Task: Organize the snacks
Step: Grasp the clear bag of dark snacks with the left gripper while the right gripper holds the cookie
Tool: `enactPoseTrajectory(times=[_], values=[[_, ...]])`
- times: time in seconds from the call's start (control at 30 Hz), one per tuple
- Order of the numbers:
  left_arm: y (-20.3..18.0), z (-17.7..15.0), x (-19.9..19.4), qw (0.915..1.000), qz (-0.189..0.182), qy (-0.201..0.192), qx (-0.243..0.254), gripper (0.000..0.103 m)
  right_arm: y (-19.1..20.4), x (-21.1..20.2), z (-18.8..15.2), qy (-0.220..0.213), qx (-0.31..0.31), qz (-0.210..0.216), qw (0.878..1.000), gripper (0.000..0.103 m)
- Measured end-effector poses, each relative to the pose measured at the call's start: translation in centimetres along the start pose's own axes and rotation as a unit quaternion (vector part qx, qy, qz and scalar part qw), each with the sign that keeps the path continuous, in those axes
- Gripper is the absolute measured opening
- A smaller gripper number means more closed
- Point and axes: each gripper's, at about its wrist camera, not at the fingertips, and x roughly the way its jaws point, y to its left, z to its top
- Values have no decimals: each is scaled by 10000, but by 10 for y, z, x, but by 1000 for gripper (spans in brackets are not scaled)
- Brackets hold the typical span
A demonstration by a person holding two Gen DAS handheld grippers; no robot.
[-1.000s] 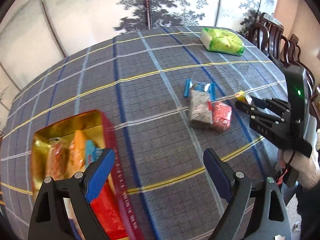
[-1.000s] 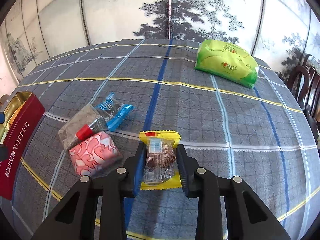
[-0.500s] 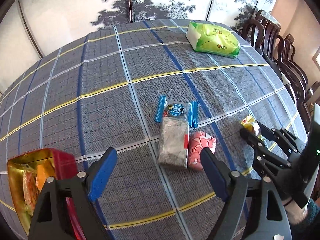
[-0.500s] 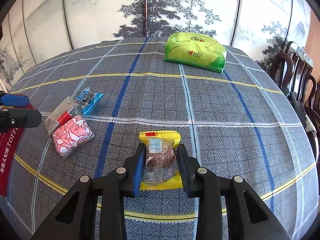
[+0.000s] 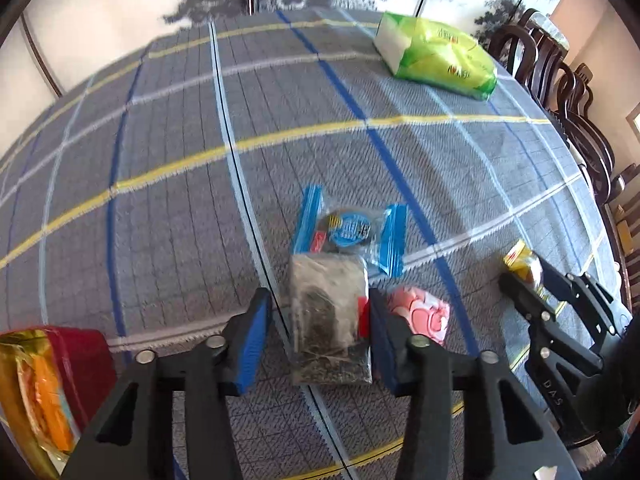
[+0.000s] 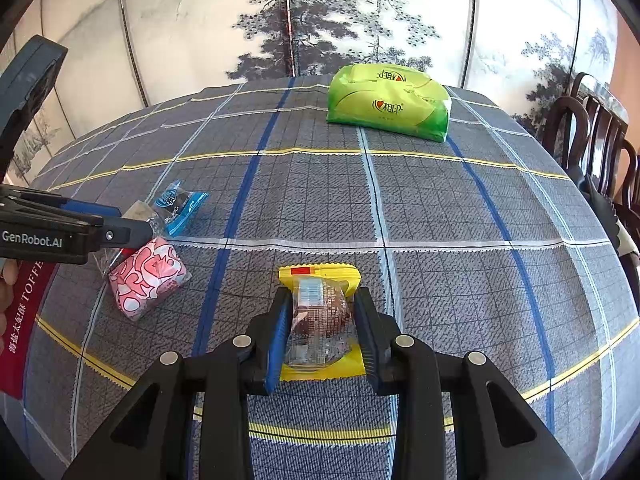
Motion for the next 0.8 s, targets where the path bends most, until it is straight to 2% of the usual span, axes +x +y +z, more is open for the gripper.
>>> enactPoseTrajectory(times=[0.1, 0.4, 0.57, 0.8], values=[[-3, -7, -1, 9996, 210, -86, 173, 32, -1, 0, 0, -3, 14, 13, 10000, 34], [2, -36, -13, 9993, 352, -39, 143, 32, 1, 1, 0, 10, -46, -59, 10000, 34], [5, -58, -26, 9997, 220, 70, -27, 32, 3, 1, 1, 14, -70, -85, 9999, 34], [4, -83, -63, 9998, 145, -130, -45, 32, 4, 2, 1, 15, -87, -103, 9999, 34]])
